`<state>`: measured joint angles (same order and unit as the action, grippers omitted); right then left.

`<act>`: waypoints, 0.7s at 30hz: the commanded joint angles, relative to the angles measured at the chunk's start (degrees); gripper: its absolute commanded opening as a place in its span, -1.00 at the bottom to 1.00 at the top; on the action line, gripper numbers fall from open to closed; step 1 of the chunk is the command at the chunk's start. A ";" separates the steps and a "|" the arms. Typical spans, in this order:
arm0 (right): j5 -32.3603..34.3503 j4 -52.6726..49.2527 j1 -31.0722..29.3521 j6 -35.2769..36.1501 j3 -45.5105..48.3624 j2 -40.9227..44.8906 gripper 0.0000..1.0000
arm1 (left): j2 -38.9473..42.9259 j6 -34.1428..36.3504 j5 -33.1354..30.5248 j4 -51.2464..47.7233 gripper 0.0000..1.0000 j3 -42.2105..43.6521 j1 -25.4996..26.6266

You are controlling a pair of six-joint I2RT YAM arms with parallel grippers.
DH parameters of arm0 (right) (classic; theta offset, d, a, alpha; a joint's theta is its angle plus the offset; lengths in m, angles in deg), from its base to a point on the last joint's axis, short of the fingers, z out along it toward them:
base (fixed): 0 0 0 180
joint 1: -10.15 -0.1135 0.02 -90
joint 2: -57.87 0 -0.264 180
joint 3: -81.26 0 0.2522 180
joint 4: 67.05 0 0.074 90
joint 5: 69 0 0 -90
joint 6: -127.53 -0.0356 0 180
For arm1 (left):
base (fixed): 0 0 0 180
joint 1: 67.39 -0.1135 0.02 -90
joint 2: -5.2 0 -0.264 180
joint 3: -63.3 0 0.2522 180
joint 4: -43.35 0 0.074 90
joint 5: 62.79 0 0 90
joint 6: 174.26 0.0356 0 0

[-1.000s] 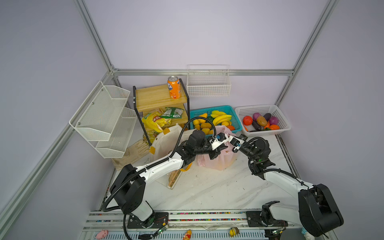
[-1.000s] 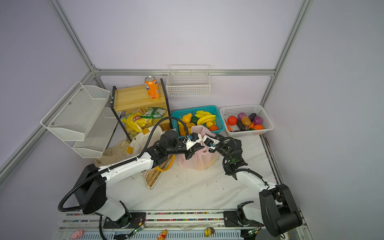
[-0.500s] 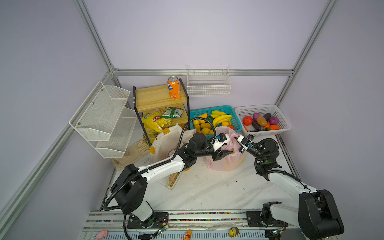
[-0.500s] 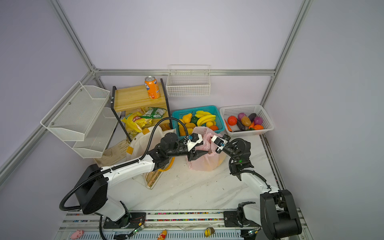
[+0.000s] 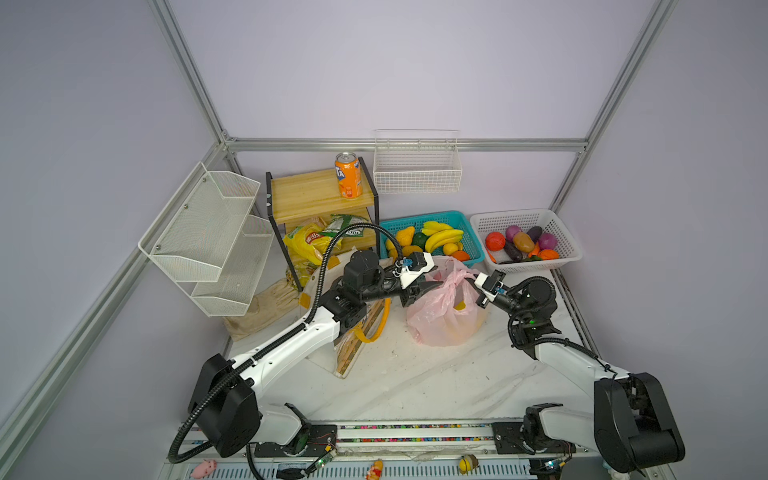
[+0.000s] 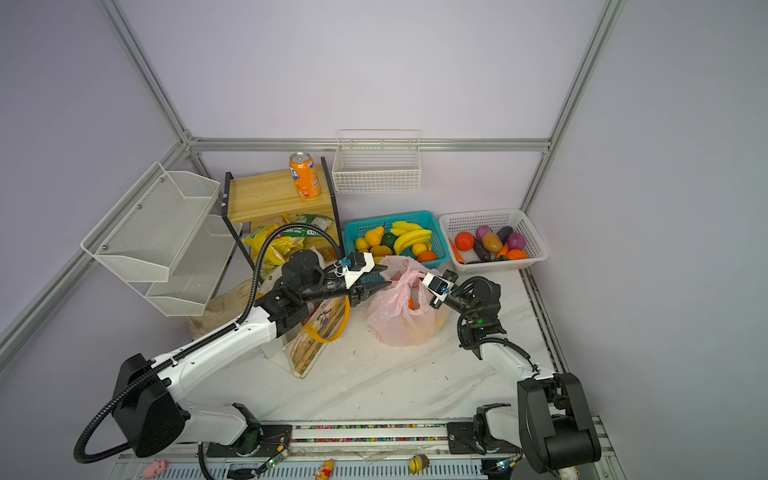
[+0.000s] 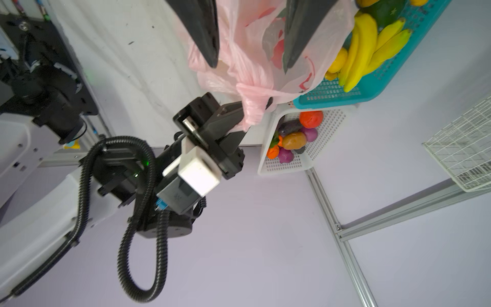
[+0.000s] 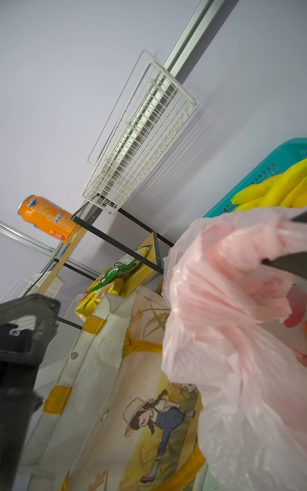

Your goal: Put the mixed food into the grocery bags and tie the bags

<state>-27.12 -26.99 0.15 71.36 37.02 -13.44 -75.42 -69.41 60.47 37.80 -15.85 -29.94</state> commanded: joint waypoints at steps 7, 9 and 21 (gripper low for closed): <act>-2.70 2.98 0.24 -1.68 -0.63 0.36 -1.00 | -10.98 16.81 -0.67 -23.40 -0.72 -22.00 -0.72; -2.52 2.87 0.24 -1.74 -0.66 0.59 -1.00 | -12.78 20.86 -0.81 -27.92 -0.72 -24.54 -0.90; -3.29 3.90 0.19 -3.92 -0.90 1.12 -1.00 | -22.66 34.14 1.81 -36.60 -0.59 -34.01 -1.24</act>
<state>-28.50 -26.13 0.15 68.67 37.02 -13.37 -97.08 -39.94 60.23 4.12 -43.52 -30.68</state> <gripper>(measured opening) 0.048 0.197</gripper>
